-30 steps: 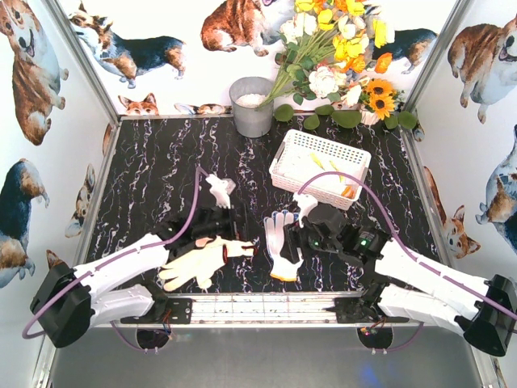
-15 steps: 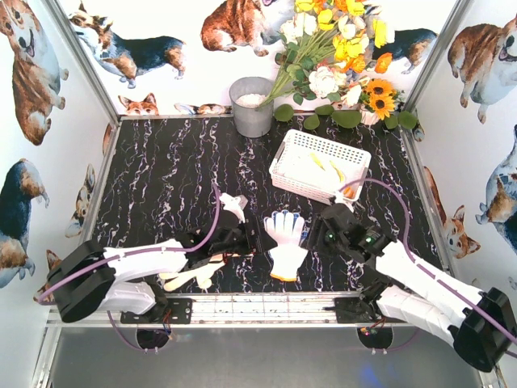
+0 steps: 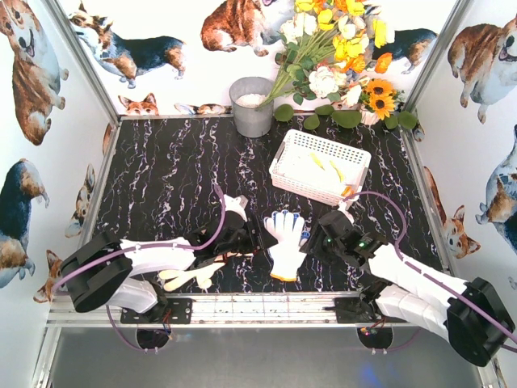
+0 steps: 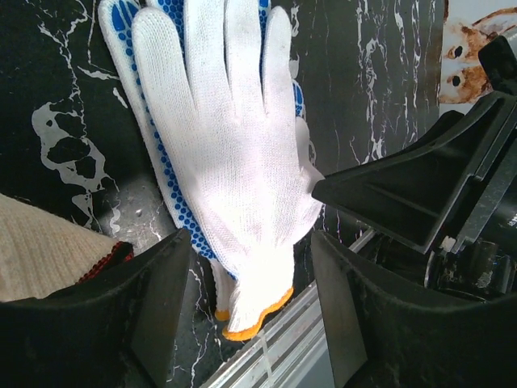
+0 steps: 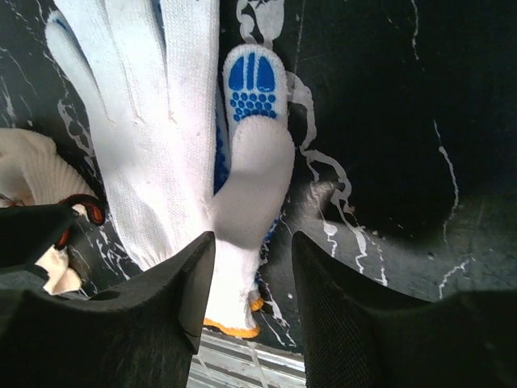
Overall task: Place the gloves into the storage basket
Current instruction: Pair the glove with the glove, then adjust the glove at the center of the board.
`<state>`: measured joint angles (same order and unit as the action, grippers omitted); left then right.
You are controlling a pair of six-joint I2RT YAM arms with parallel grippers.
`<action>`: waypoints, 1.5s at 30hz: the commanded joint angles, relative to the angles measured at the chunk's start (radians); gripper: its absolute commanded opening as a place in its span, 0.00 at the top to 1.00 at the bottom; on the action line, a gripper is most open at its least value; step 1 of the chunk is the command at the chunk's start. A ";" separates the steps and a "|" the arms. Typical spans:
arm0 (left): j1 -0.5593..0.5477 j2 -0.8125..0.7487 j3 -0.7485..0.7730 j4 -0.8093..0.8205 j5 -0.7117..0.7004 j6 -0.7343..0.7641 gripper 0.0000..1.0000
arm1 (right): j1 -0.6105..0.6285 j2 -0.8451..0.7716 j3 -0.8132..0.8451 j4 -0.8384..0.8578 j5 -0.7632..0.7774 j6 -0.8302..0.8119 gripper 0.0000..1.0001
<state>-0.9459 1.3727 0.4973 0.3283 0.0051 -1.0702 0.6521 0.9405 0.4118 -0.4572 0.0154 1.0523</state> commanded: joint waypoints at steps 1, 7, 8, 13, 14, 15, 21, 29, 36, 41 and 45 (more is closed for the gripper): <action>-0.007 0.030 -0.011 0.057 -0.006 -0.012 0.45 | -0.003 0.018 -0.010 0.128 0.008 0.031 0.56; -0.007 0.091 -0.001 0.081 -0.005 -0.009 0.51 | -0.005 0.041 -0.023 0.170 0.019 0.038 0.58; -0.007 0.104 0.002 0.086 -0.005 -0.009 0.53 | -0.005 0.047 -0.023 0.173 0.023 0.036 0.58; -0.007 0.147 0.018 0.111 -0.005 -0.008 0.57 | -0.006 0.073 -0.017 0.180 0.031 0.031 0.59; -0.007 0.152 0.020 0.112 -0.005 -0.007 0.58 | -0.006 0.075 -0.016 0.182 0.034 0.030 0.59; -0.006 0.159 0.021 0.112 -0.006 -0.006 0.58 | -0.006 0.078 -0.014 0.184 0.036 0.029 0.60; -0.007 0.191 0.019 0.133 -0.016 -0.005 0.68 | -0.008 0.074 -0.007 0.193 0.053 0.011 0.69; -0.005 0.194 0.026 0.134 -0.038 -0.001 0.86 | -0.009 0.071 0.005 0.212 0.045 -0.014 0.88; -0.005 0.160 0.029 0.101 -0.073 0.017 0.97 | -0.009 0.061 0.018 0.231 0.040 -0.043 1.00; -0.005 0.137 0.034 0.077 -0.092 0.034 1.00 | -0.009 0.053 0.031 0.224 0.043 -0.062 1.00; -0.004 0.138 0.044 0.071 -0.093 0.044 1.00 | -0.009 0.040 0.040 0.220 0.054 -0.073 1.00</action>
<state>-0.9459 1.5242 0.5091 0.4145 -0.0639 -1.0534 0.6468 1.0092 0.3992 -0.2821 0.0315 1.0061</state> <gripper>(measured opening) 0.005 0.079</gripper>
